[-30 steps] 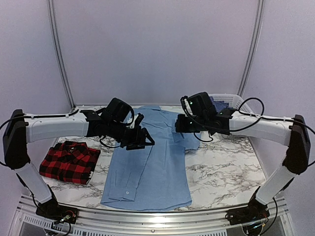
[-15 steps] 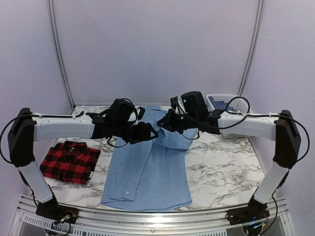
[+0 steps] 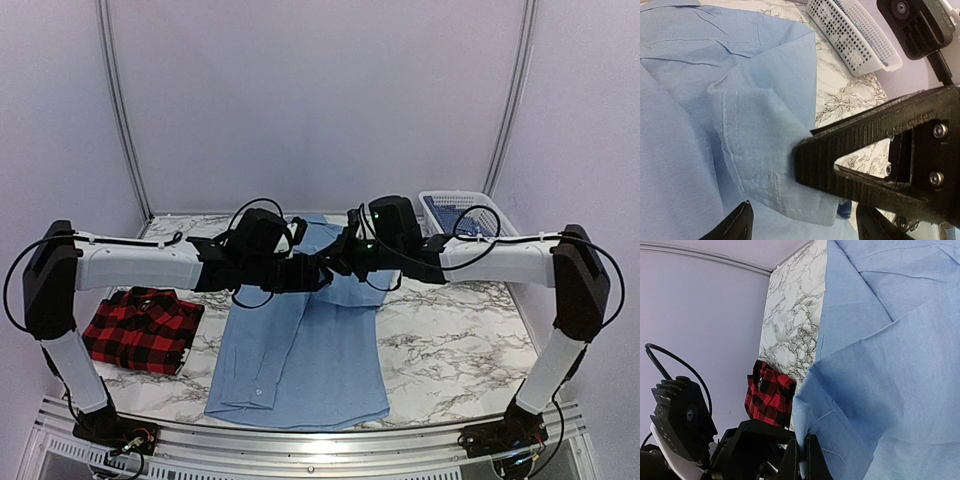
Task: Fold and stack the long sleeve shirts
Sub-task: Pass from the right arm to the left, then pick up the corner of the shirt from the center of the board.
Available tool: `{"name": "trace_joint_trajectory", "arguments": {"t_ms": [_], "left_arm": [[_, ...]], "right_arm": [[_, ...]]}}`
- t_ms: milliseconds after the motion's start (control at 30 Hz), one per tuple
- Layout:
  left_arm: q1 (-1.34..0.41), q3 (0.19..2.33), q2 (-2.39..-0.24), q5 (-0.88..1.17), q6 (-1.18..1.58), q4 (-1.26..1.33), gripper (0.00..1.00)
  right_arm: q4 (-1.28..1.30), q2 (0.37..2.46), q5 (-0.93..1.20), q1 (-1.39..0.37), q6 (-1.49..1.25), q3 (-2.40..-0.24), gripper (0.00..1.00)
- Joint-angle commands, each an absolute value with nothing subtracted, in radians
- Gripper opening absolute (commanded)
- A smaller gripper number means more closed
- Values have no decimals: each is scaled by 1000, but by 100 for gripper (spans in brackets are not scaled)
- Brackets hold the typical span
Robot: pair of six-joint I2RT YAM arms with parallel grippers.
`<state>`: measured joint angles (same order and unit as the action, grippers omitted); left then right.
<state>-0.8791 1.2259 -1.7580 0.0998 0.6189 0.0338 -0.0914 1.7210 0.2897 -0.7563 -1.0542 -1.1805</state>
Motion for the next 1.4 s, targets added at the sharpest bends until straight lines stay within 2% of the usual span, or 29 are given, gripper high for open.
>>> {"name": "trace_joint_trajectory", "arguments": {"t_ms": [0,100,233,467,567,733,900,1100,1367], "left_arm": [[-885,1253,-1796,22,588,43,70],[-886,1254,-1798,11,586,50,65],[-888,1259,-1800,7,585,58,52],[-890,1258,-1803,10,586,58,13],[-890,1256,-1800,6,592,56,0],[-885,1250,-1784,6,614,54,0],[-875,1261,-1749,6,631,37,0],[-847,1291,-1682,-45,636,2,0],[-771,1377,-1622,-43,593,-71,0]], "right_arm": [[-144,1746,308,-777,-1086,-1191,0],[-137,1749,300,-784,-1084,-1188,0],[-130,1753,288,-789,-1077,-1187,0],[-92,1762,267,-796,-1025,-1209,0],[-55,1752,243,-798,-967,-1226,12],[33,1675,185,-797,-856,-1216,38],[163,1553,99,-796,-753,-1162,54],[323,1438,9,-792,-659,-1073,57],[435,1275,26,-805,-677,-859,48]]}}
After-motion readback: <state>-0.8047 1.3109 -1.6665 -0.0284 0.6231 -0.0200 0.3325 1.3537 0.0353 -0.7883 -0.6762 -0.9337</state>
